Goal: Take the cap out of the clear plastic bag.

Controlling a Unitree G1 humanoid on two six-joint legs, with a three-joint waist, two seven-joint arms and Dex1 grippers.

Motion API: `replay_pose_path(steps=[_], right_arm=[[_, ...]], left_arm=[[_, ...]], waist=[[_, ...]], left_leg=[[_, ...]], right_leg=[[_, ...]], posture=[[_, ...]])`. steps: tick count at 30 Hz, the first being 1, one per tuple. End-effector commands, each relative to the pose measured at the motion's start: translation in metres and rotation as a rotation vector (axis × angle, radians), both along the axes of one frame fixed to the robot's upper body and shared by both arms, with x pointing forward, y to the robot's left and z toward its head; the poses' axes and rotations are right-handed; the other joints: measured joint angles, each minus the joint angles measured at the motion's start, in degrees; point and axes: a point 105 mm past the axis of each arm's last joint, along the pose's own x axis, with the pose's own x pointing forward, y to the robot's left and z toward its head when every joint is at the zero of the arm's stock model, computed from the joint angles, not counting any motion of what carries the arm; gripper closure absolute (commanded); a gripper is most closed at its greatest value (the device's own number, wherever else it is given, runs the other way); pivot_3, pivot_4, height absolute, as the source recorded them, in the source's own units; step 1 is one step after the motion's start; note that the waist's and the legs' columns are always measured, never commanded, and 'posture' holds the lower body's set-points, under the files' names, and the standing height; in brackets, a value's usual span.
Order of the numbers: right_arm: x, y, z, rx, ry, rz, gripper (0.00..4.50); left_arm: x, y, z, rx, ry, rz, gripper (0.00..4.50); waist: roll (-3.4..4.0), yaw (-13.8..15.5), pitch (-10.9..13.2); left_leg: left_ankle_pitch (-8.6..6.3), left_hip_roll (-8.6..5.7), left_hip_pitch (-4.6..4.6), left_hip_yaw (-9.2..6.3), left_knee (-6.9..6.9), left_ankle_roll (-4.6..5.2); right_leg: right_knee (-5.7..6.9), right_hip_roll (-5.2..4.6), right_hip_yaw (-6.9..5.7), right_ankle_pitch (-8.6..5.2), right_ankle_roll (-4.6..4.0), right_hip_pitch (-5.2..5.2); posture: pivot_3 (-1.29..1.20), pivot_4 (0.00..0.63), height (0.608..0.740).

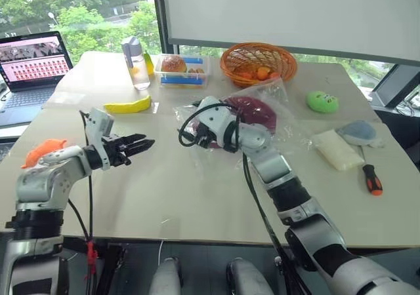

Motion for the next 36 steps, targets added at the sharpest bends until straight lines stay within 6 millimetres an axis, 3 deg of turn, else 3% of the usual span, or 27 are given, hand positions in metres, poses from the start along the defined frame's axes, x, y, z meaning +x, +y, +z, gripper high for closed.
replay_pose_path(steps=[1, 2, 8, 14, 26, 30, 36], right_arm=[[-0.013, 0.005, 0.006, 0.020, 0.006, 0.051, 0.00], [-0.016, 0.006, 0.004, 0.015, 0.011, 0.057, 0.00], [-0.022, 0.006, 0.007, 0.022, 0.012, 0.051, 0.00], [-0.018, -0.008, 0.007, 0.019, 0.017, -0.013, 0.00], [-0.013, -0.027, 0.003, 0.029, 0.040, -0.098, 0.00], [-0.015, -0.027, 0.006, 0.033, 0.036, -0.101, 0.00], [-0.018, -0.028, 0.006, 0.032, 0.039, -0.107, 0.00]], left_arm=[[0.022, -0.010, 0.003, 0.021, -0.051, -0.036, 4.07], [0.028, -0.013, 0.002, 0.024, -0.054, -0.040, 4.46], [0.067, -0.022, -0.027, 0.281, -0.120, -0.008, 4.46], [0.091, -0.037, -0.025, 0.328, -0.172, 0.057, 4.46], [0.103, -0.051, -0.009, 0.274, -0.192, 0.088, 4.46], [0.102, -0.071, -0.019, 0.282, -0.169, 0.045, 4.46], [0.102, -0.102, -0.011, 0.237, -0.190, -0.019, 4.46]], waist=[[-0.01, 0.08, -0.01], [-0.01, 0.15, -0.01], [-0.02, 0.20, 0.00], [-0.07, 0.56, 0.02], [-0.09, 1.07, 0.03], [-0.09, 1.28, 0.03], [-0.11, 1.40, 0.05]], left_leg=[[0.00, 0.00, 0.00, 0.00, 0.01, 0.00], [0.00, -0.01, 0.00, -0.01, 0.02, 0.00], [0.00, -0.05, -0.07, 0.00, 0.04, 0.01], [0.00, -0.04, -0.16, -0.03, 0.05, 0.01], [0.00, -0.07, -0.20, -0.04, 0.07, 0.00], [0.00, -0.08, -0.21, -0.04, 0.07, 0.00], [0.00, -0.09, -0.24, -0.06, 0.09, 0.00]], right_leg=[[0.00, 0.00, 0.00, 0.00, 0.00, 0.01], [0.00, 0.00, 0.00, 0.00, 0.00, 0.01], [-0.03, 0.00, 0.00, -0.01, 0.02, -0.02], [-0.04, 0.01, -0.01, -0.01, 0.03, -0.07], [-0.05, 0.00, -0.02, 0.01, 0.08, -0.08], [-0.05, 0.01, -0.02, 0.00, 0.08, -0.08], [-0.06, 0.00, -0.02, 0.00, 0.10, -0.08]], posture=[[0.00, 0.150, 0.737], [0.00, 0.150, 0.737], [0.00, 0.150, 0.737], [0.00, 0.150, 0.737], [0.00, 0.150, 0.737], [0.00, 0.150, 0.737], [0.00, 0.150, 0.737]])
